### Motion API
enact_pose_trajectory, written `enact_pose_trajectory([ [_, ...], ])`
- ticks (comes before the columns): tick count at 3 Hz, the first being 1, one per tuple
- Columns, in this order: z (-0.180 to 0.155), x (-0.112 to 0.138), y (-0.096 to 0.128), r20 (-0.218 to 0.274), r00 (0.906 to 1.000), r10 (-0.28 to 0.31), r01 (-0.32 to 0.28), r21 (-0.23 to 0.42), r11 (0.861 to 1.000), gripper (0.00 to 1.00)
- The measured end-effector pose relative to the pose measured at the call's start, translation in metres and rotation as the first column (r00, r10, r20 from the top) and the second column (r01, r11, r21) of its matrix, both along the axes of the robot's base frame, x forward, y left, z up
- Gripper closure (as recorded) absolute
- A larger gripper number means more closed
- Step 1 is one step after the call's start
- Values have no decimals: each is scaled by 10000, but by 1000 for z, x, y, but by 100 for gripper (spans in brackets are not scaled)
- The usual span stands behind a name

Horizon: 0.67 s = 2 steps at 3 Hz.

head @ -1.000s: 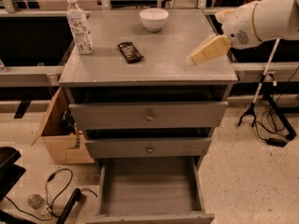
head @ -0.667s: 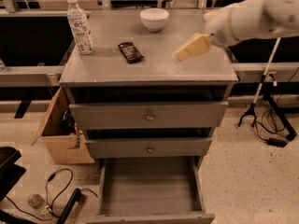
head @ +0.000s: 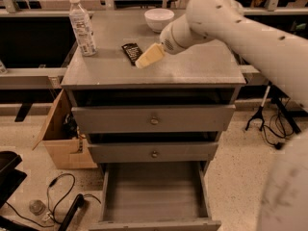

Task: Place rxbar chocolate into bottom drawer

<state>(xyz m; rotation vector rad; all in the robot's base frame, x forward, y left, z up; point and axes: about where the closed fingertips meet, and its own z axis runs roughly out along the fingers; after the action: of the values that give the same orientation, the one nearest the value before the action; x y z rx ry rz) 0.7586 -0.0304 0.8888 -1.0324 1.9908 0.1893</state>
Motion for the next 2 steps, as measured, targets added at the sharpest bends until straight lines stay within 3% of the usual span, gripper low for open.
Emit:
enact_pose_trajectory([
  [1,-32,29,57,-808,9967,-27,16,-138,9999,0],
  [2,-36,45,79,-1062,9943,-55,59,32,10000,0],
])
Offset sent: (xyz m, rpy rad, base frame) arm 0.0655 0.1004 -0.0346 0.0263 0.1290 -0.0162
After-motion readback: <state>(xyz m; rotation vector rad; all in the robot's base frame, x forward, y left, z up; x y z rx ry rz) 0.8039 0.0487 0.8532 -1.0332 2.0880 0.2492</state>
